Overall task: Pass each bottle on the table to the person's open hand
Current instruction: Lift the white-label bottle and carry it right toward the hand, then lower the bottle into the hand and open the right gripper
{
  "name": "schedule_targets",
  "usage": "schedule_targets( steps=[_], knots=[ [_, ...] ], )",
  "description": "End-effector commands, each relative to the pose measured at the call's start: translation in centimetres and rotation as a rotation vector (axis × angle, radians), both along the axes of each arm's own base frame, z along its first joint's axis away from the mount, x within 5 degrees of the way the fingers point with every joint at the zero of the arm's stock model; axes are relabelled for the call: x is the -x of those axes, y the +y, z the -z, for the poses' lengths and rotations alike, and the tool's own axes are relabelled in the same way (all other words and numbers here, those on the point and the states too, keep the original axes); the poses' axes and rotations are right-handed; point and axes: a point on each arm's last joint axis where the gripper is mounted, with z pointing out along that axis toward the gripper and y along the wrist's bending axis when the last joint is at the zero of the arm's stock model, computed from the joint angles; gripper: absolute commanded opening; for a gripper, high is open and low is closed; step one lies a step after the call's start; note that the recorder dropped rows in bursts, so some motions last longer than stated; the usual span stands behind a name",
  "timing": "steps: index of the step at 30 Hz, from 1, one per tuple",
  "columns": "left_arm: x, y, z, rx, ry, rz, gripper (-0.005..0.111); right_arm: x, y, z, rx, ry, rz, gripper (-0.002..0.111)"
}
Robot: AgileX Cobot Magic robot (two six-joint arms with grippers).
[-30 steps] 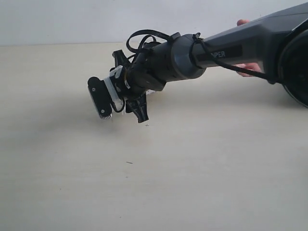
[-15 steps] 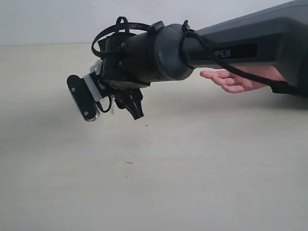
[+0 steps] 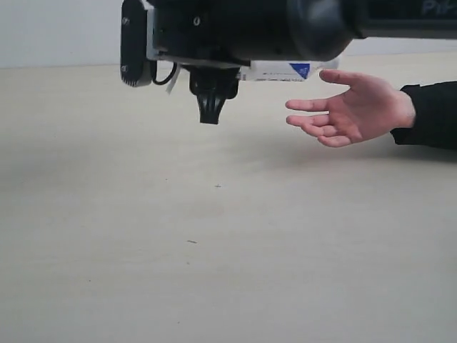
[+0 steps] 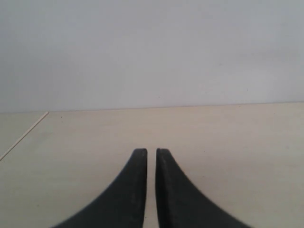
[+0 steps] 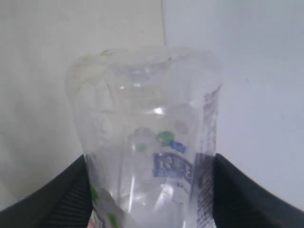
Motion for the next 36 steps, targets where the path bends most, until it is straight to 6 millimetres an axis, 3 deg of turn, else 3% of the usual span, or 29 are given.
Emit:
schedule_targets(
  steps=[1, 5, 14, 22, 28, 36],
  knots=[
    [0.0, 0.0, 0.0, 0.001, -0.013, 0.0, 0.01, 0.2, -2.6, -2.1, -0.053, 0.003, 0.203, 0.0],
    [0.0, 0.0, 0.0, 0.001, -0.013, 0.0, 0.01, 0.0, -5.0, -2.6, -0.162, 0.114, 0.354, 0.0],
    [0.0, 0.0, 0.0, 0.001, -0.013, 0.0, 0.01, -3.1, -11.4, -1.9, -0.476, 0.353, 0.699, 0.0],
    [0.0, 0.0, 0.0, 0.001, -0.013, 0.0, 0.01, -5.6, -15.7, -1.4, -0.619, 0.355, 0.86, 0.0],
    [0.0, 0.0, 0.0, 0.001, -0.013, 0.0, 0.01, -7.1, -16.9, 0.0, -0.651, 0.354, 0.888, 0.0],
    [0.0, 0.0, 0.0, 0.001, -0.013, 0.0, 0.01, -8.6, -16.4, 3.6, -0.616, 0.387, 0.893, 0.0]
  ],
)
